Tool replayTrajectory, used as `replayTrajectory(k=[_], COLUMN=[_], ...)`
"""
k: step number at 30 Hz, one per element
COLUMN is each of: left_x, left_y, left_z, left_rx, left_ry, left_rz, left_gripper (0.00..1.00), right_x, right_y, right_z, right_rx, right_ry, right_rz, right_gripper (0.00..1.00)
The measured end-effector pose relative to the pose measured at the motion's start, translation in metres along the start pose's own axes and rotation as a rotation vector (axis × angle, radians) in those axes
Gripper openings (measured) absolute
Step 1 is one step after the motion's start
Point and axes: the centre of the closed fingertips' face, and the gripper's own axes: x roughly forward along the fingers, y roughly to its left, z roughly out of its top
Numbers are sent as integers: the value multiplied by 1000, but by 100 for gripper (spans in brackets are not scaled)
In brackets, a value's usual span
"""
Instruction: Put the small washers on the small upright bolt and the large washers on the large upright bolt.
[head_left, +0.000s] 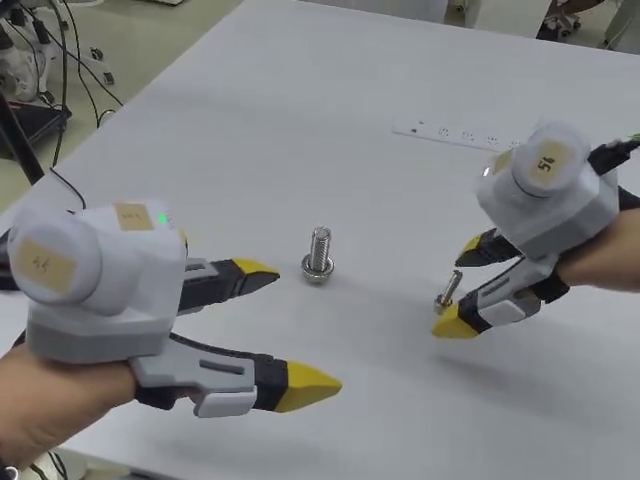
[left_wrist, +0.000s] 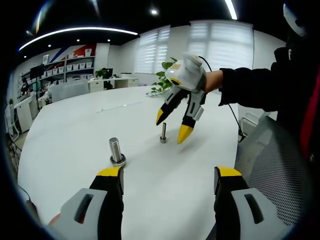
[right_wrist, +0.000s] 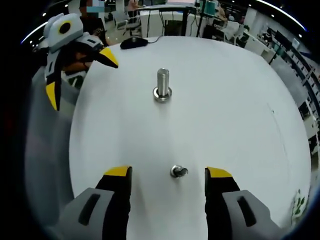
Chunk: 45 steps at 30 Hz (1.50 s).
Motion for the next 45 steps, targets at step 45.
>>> replayTrajectory(k=[45], left_x=[4], left_y=[0], left_z=[2], left_rx=[-10], left_ry=[8], left_rz=[-14], left_gripper=[78], right_x=[-30], right_y=[77], right_z=[-15], right_rx=[202], right_ry=[-294], right_rz=[-60], right_gripper=[75])
